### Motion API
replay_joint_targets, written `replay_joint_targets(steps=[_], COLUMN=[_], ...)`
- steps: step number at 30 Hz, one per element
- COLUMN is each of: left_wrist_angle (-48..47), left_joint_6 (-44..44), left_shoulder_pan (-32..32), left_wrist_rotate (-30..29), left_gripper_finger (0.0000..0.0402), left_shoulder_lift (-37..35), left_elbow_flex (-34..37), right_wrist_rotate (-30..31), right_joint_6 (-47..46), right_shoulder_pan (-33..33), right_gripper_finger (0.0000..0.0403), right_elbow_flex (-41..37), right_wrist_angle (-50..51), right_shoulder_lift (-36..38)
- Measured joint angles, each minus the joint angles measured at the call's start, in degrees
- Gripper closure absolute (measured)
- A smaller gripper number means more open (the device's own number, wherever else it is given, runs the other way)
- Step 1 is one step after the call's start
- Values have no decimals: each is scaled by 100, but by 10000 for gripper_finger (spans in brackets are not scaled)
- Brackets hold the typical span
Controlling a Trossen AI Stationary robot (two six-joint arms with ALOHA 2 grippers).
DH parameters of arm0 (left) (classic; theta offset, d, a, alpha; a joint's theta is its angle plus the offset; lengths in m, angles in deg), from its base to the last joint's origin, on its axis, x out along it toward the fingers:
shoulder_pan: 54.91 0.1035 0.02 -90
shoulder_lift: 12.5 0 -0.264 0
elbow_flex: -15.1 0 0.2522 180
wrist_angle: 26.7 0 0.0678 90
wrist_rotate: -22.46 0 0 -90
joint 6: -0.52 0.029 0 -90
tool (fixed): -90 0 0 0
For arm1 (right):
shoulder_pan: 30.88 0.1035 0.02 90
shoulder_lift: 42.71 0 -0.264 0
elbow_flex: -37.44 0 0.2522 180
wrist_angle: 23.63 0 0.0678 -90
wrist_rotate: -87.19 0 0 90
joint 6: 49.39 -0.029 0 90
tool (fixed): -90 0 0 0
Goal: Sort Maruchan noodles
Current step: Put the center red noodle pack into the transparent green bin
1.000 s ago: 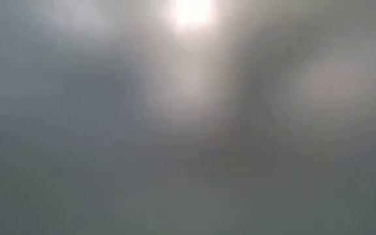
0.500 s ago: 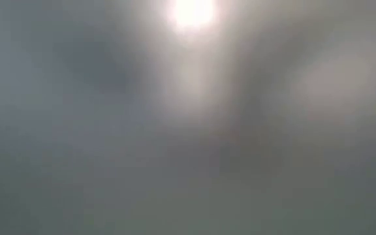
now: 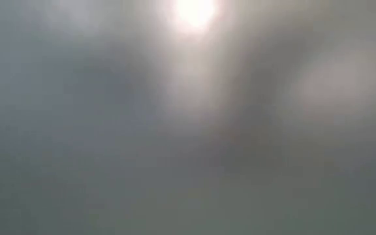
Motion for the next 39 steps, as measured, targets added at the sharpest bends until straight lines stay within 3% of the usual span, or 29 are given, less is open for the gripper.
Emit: replay_joint_targets(steps=[20, 33, 39], left_wrist_angle=[56, 210, 216], left_joint_6=[-788, -1043, -1036], left_shoulder_pan=[8, 17, 21], left_wrist_rotate=[-150, -168, -137], left_gripper_finger=[402, 402, 402], left_shoulder_lift=[148, 413, 413], left_elbow_flex=[9, 4, 7], right_wrist_rotate=[-113, -42, -693], right_joint_6=[-158, 32, 17], right_shoulder_pan=[-2, -32, -341], right_gripper_finger=[216, 215, 196], right_elbow_flex=[59, 85, 100], right_wrist_angle=[-149, 379, 561], right_shoulder_lift=[-30, 68, 176])
